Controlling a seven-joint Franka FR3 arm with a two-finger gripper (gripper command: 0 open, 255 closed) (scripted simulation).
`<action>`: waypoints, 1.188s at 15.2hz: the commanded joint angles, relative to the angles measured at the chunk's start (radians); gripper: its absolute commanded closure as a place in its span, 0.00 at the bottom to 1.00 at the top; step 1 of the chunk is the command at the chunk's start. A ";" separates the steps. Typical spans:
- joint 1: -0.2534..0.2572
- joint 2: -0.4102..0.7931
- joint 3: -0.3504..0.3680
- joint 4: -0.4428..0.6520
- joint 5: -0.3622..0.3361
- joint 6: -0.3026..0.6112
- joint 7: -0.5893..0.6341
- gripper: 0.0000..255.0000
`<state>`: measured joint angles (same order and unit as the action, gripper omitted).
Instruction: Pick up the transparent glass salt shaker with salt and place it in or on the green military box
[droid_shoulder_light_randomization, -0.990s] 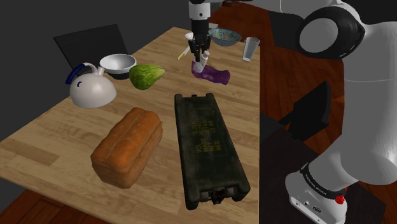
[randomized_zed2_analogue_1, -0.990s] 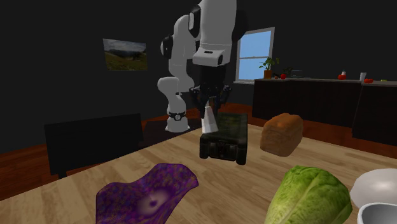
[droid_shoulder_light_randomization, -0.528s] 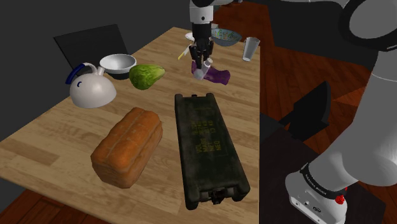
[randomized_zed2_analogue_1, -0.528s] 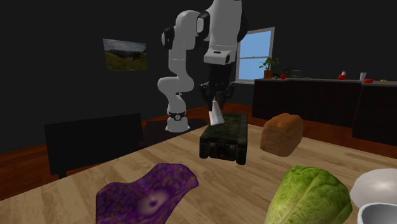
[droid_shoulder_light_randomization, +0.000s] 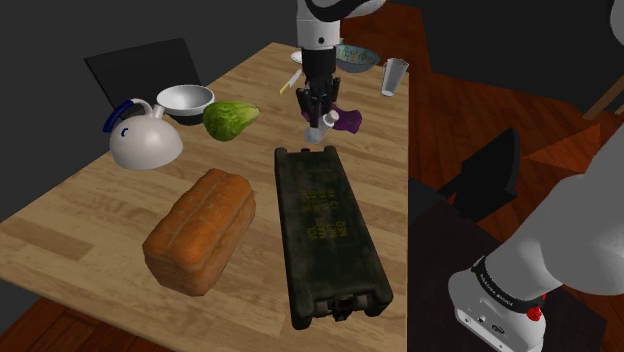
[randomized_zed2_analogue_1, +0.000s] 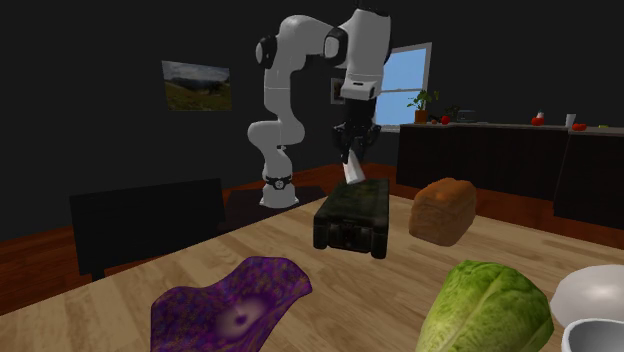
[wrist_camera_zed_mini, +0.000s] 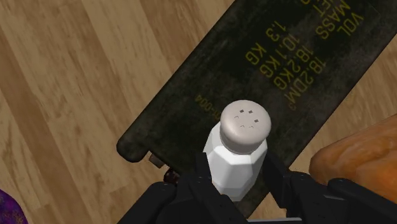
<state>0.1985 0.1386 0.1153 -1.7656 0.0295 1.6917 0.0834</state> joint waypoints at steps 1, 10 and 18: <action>0.016 -0.059 0.014 -0.074 0.012 0.016 0.028 1.00; 0.103 -0.255 0.103 -0.293 0.083 0.053 0.179 1.00; 0.105 -0.226 0.107 -0.371 0.082 0.160 0.175 1.00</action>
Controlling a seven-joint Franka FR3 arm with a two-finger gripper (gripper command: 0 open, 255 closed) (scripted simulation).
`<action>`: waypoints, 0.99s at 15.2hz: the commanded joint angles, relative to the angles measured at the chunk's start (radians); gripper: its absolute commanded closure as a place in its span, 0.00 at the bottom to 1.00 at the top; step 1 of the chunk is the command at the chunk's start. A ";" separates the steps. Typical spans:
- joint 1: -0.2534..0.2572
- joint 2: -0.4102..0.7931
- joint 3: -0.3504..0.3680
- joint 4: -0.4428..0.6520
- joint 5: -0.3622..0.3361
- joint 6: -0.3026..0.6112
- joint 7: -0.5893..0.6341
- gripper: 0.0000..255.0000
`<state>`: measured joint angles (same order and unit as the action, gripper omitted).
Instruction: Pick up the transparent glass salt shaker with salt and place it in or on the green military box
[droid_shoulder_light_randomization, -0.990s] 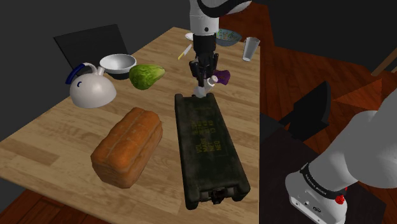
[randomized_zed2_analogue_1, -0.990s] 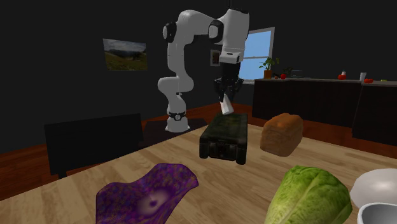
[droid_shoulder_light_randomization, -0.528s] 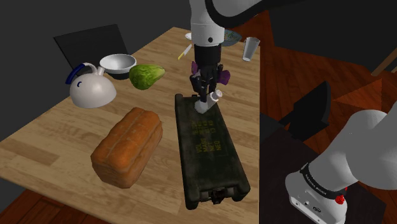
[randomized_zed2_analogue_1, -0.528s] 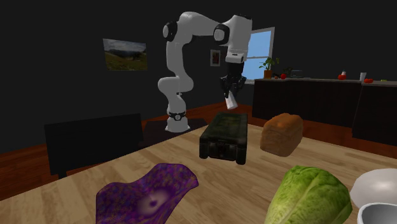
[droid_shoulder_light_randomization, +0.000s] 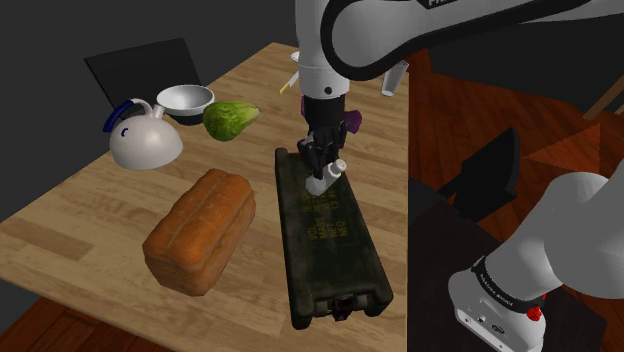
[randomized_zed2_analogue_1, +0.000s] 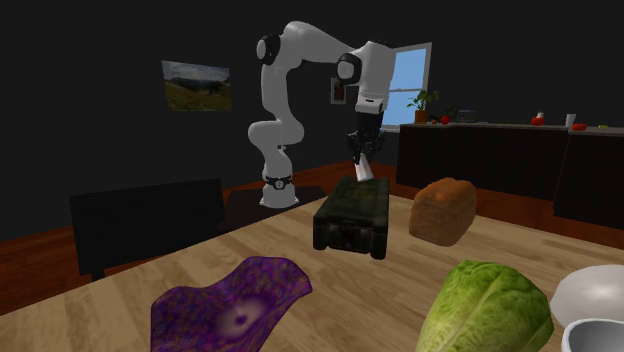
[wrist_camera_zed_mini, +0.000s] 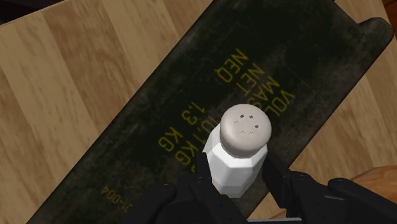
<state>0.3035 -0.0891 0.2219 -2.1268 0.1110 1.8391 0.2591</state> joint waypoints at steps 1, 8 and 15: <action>0.000 0.006 0.001 -0.019 0.000 0.026 -0.001 1.00; 0.002 0.044 0.004 -0.075 -0.004 0.118 -0.003 1.00; 0.002 0.044 0.004 -0.075 -0.004 0.118 -0.003 1.00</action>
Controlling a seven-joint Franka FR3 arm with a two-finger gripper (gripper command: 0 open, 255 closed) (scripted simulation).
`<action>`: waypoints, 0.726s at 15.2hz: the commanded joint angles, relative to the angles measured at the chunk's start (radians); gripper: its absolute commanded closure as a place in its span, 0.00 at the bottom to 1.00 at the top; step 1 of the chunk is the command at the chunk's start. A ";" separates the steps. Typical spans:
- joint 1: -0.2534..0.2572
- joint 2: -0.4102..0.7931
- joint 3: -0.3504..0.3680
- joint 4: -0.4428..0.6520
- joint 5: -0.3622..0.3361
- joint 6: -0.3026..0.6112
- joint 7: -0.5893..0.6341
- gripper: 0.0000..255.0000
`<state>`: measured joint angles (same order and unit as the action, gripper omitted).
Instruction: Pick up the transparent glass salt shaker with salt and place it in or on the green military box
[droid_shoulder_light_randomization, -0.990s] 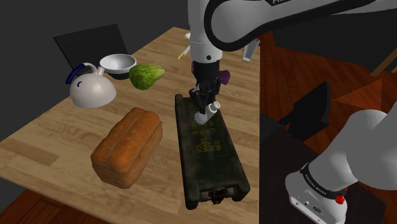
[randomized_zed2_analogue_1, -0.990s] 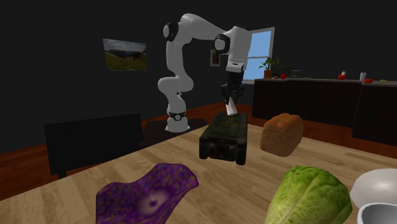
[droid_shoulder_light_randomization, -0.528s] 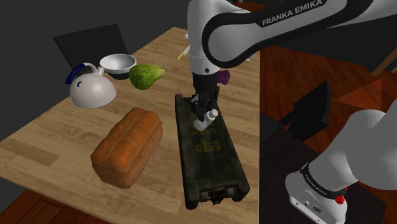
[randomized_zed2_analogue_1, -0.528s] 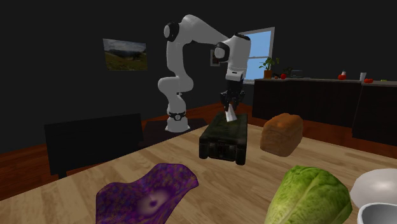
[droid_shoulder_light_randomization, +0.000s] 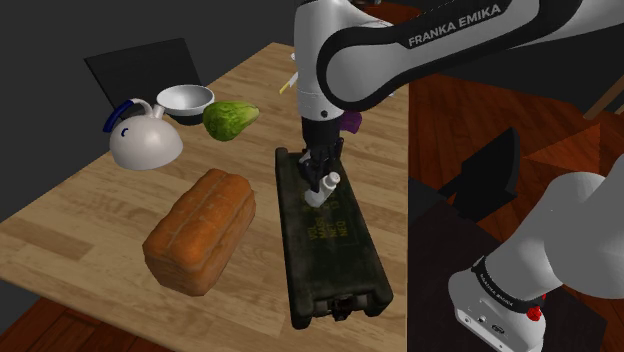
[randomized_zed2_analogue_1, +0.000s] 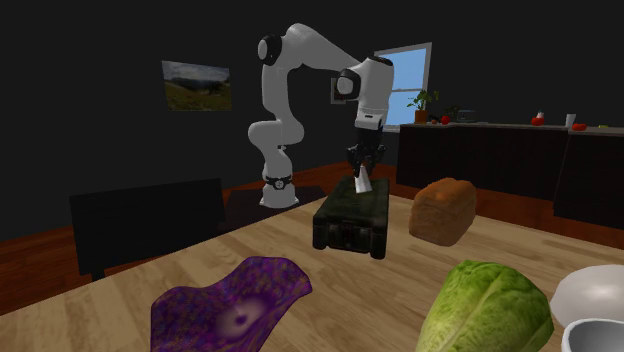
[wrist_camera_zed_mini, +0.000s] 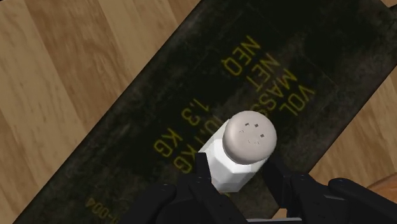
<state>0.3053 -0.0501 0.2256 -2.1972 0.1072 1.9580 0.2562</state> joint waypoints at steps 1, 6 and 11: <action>0.000 0.005 0.000 -0.004 0.000 -0.001 0.000 1.00; 0.001 0.003 0.001 -0.007 0.000 0.000 0.001 0.00; -0.006 -0.013 -0.007 0.106 -0.004 -0.129 0.001 0.00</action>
